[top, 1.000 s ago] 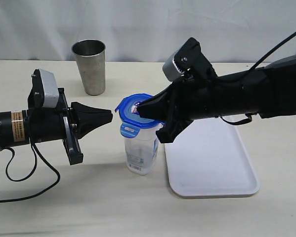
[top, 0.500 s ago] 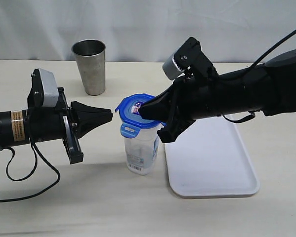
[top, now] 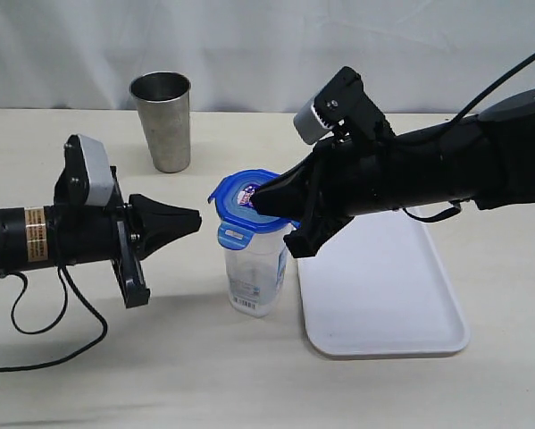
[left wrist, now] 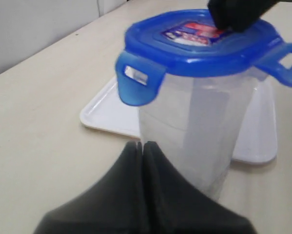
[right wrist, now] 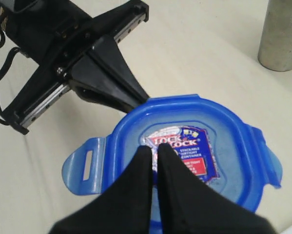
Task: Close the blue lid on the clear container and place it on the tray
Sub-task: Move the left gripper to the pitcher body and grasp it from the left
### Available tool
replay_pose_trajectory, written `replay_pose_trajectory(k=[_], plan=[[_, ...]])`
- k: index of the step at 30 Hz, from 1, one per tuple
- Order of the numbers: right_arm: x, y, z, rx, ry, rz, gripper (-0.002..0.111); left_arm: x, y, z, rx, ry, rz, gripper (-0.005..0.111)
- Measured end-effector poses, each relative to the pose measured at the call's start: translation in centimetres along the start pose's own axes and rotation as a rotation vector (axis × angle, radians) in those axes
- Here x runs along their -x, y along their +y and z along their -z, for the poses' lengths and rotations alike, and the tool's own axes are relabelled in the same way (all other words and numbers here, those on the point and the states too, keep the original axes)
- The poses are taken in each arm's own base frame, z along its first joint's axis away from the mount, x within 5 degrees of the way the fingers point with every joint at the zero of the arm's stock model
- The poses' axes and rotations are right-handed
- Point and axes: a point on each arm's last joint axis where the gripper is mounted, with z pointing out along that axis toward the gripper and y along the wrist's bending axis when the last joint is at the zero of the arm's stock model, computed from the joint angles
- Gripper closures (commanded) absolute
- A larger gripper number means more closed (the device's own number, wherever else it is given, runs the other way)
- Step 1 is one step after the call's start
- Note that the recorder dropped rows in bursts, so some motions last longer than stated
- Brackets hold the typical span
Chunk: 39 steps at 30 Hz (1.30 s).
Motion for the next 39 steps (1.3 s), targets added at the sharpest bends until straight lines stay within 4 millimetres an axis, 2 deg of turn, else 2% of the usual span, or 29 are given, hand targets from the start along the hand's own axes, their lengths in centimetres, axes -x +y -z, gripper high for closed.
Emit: replay_pose_trajectory(k=[6,8,11,15,18,24,32,39], plan=[[0.0,0.0,0.0,0.000,0.000,0.000,0.104,-2.3,-0.5,-0.9,-0.066,-0.022,-0.008,0.106],[0.0,0.0,0.0,0.000,0.001,0.001,0.104,-2.7,-0.4,-1.2,-0.076,-0.031,-0.031,0.100],[0.0,0.0,0.0,-0.002,0.001,0.001,0.104,-3.1,-0.5,-1.3,-0.085,-0.029,-0.059,0.079],[0.0,0.0,0.0,-0.002,0.001,0.001,0.104,-3.1,-0.5,-1.3,-0.086,-0.039,-0.090,0.035],[0.0,0.0,0.0,-0.002,0.001,0.001,0.104,-3.0,-0.5,-1.3,-0.083,-0.042,-0.097,0.016],[0.0,0.0,0.0,-0.002,0.001,0.001,0.104,-2.9,-0.5,-1.6,-0.059,-0.048,-0.071,0.015],[0.0,0.0,0.0,-0.002,0.001,0.001,0.104,-2.2,-1.6,-4.2,-0.089,-0.025,-0.098,0.015],[0.0,0.0,0.0,-0.002,0.001,-0.001,0.104,-3.6,-1.0,-5.8,-0.099,-0.018,-0.080,0.015]])
